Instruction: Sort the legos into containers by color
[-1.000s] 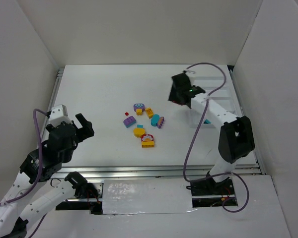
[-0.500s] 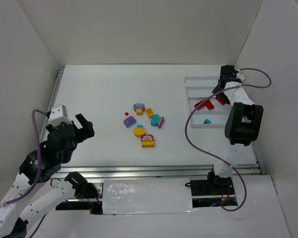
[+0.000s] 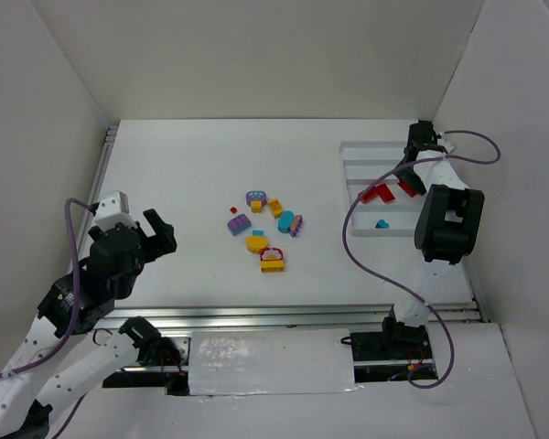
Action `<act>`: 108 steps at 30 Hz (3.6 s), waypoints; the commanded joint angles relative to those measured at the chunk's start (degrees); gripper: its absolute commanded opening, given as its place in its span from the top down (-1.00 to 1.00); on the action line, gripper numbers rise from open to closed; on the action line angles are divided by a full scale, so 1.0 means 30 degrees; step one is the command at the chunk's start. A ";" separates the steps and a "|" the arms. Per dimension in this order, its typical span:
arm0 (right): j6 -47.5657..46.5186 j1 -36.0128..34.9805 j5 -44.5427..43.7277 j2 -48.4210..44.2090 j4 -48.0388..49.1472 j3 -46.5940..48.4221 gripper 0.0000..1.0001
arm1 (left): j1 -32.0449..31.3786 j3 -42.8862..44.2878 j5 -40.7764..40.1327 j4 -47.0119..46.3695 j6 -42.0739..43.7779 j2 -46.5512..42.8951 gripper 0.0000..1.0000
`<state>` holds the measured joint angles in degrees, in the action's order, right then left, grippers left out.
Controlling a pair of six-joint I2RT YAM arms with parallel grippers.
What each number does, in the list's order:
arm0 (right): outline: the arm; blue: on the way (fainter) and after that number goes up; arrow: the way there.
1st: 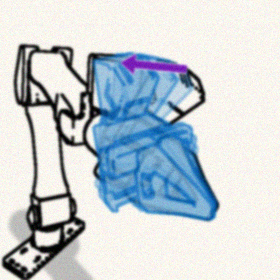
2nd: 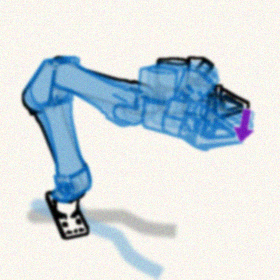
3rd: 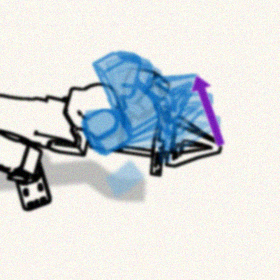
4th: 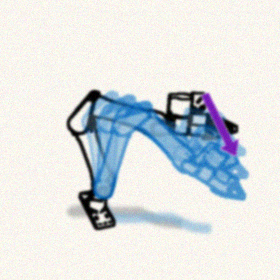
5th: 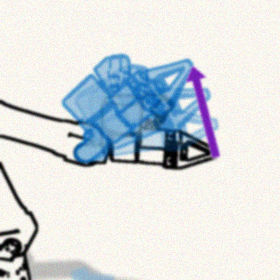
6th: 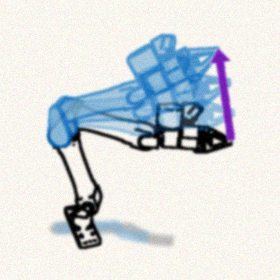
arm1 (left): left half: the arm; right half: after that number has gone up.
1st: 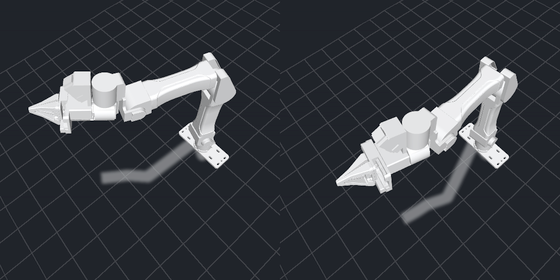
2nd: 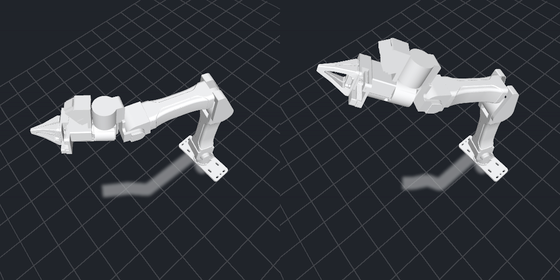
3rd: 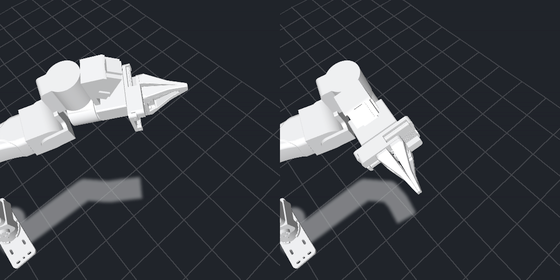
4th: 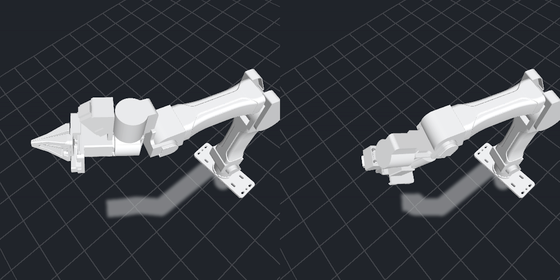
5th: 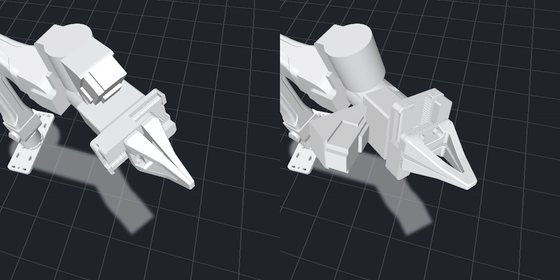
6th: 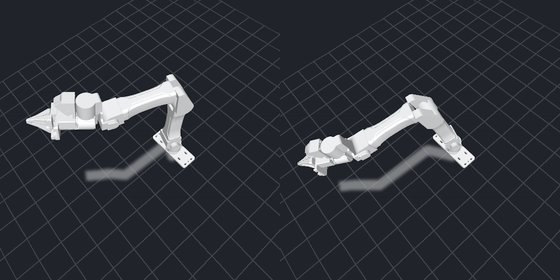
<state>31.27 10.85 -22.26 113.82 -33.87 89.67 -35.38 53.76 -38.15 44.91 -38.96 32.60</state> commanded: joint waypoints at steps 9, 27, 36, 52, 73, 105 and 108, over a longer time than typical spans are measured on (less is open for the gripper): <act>0.0125 -0.0189 -0.0226 -0.0880 -0.0604 0.1516 -0.99 | 0.0073 0.0128 0.0178 -0.0847 0.0506 0.0266 -0.99; 0.2581 -1.4510 -0.1018 -0.6594 0.0681 -0.4076 -0.99 | 0.0951 0.0069 0.1173 -0.1345 0.0916 0.1145 -0.99; 0.5747 -1.7357 -0.2567 -0.1850 -0.1043 -0.1271 -0.99 | 0.1098 -0.0019 0.1350 -0.1404 0.0917 0.0853 -0.99; 0.5633 -1.7153 -0.2423 0.0439 -0.0578 -0.1646 -0.99 | 0.1098 -0.0019 0.1291 -0.1346 0.0887 0.0647 -0.99; -0.1387 -1.7912 0.0271 -0.7960 0.6569 -0.9927 1.00 | 0.1069 -0.0165 0.3922 -0.2544 0.0448 0.1173 -0.99; -0.4885 -2.5560 -0.0109 -1.8281 0.8769 -1.2634 0.91 | -0.0922 -0.1922 2.0479 -1.4085 -0.5879 0.8849 -0.77; -0.5002 -2.5560 0.0154 -1.8427 0.8945 -1.2575 0.90 | -0.1128 -0.2215 2.0918 -1.4790 -0.6290 0.9258 -0.63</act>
<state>17.41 -65.28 -20.47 60.14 -10.76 49.19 -38.11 47.72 21.47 6.22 -56.10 59.55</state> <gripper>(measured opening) 0.724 0.823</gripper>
